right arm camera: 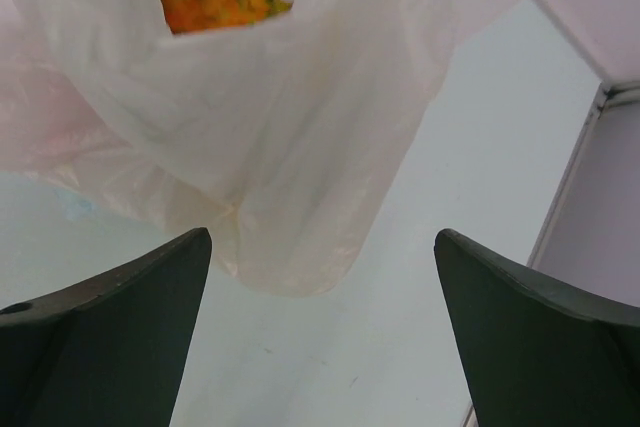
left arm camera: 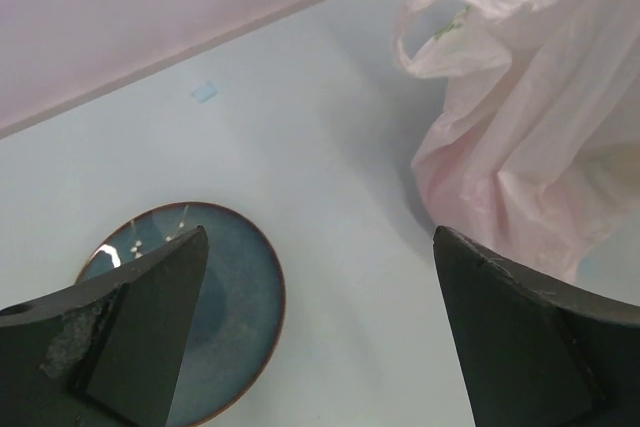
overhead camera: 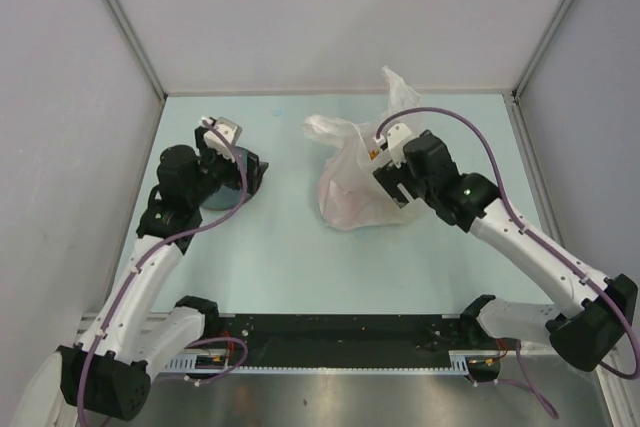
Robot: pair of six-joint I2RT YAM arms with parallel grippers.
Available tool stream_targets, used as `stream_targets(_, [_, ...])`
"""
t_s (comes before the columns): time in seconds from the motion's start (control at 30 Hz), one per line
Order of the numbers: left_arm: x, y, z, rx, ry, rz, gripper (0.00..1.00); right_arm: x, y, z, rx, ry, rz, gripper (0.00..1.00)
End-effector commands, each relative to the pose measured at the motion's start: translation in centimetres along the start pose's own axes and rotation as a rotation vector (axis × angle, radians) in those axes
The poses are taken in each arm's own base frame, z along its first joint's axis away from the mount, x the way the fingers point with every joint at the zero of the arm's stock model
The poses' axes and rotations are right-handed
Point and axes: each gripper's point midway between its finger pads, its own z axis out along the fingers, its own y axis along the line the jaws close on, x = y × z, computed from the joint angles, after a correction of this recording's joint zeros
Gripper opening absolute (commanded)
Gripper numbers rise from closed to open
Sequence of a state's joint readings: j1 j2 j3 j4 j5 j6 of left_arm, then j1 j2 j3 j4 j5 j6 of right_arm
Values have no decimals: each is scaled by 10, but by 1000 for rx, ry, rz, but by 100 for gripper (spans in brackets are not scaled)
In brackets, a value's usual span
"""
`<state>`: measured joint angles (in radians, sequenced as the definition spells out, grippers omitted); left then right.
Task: Take the fake fruits out of the plastic bag
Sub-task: Adjust the plastic bag at the center of the board.
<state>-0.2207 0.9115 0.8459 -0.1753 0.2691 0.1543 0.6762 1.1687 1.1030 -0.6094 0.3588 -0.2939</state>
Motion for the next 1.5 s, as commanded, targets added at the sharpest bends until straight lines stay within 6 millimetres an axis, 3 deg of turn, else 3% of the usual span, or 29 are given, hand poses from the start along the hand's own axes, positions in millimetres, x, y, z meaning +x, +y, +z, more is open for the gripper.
stream_targets(0.0, [-24, -11, -1, 30, -77, -153, 100, -65, -29, -42, 11, -199, 9, 100])
stream_targets(0.13, [-53, -24, -4, 112, -83, -222, 100, -115, -48, -57, 44, -319, 127, 95])
stream_targets(0.17, [-72, -27, -7, 134, -109, -238, 100, -125, -55, -60, 58, -338, 150, 94])
stream_targets(0.23, [-83, -39, -2, 215, -97, -324, 100, -155, -75, -64, 100, -403, 192, 94])
stream_targets(0.27, [-102, -41, -3, 239, -131, -338, 100, -166, -83, -65, 117, -424, 213, 94])
stream_targets(0.33, [-109, -44, 11, 272, -109, -436, 99, -190, -99, -58, 129, -444, 276, 93])
stream_targets(0.37, [-125, -42, 14, 276, -129, -459, 98, -188, -109, -47, 147, -410, 302, 93])
stream_targets(0.43, [-120, -38, 36, 258, -70, -586, 95, -202, -119, -28, 134, -397, 337, 93])
stream_targets(0.5, [-122, -35, 47, 252, -54, -664, 95, -201, -127, -15, 126, -363, 362, 94])
stream_targets(0.53, [-116, -36, 57, 246, -28, -737, 95, -201, -118, 4, 87, -333, 347, 94])
stream_targets(0.63, [-105, -38, 76, 262, 3, -839, 96, -202, -116, 20, 92, -308, 306, 96])
stream_targets(0.77, [-94, -40, 98, 277, 43, -961, 99, -189, -102, 52, 64, -235, 311, 97])
stream_targets(0.97, [-78, -49, 130, 274, 124, -1115, 100, -170, -107, 76, 157, -164, 304, 96])
stream_targets(1.13, [-69, -71, 142, 302, 202, -1167, 98, -159, -116, 84, 185, -136, 304, 94])
stream_targets(1.23, [-53, -78, 155, 275, 263, -1216, 88, -147, -120, 97, 183, -102, 318, 88])
stream_targets(1.33, [-45, -81, 166, 271, 286, -1214, 72, -140, -123, 113, 135, -87, 341, 73])
stream_targets(1.37, [-46, -80, 169, 274, 280, -1200, 58, -140, -123, 117, 111, -88, 348, 59])
stream_targets(1.43, [-52, -74, 181, 278, 248, -1171, 36, -152, -128, 127, 64, -125, 362, 41])
stream_targets(1.47, [-55, -71, 187, 283, 229, -1138, 16, -154, -143, 130, 84, -140, 375, 18])
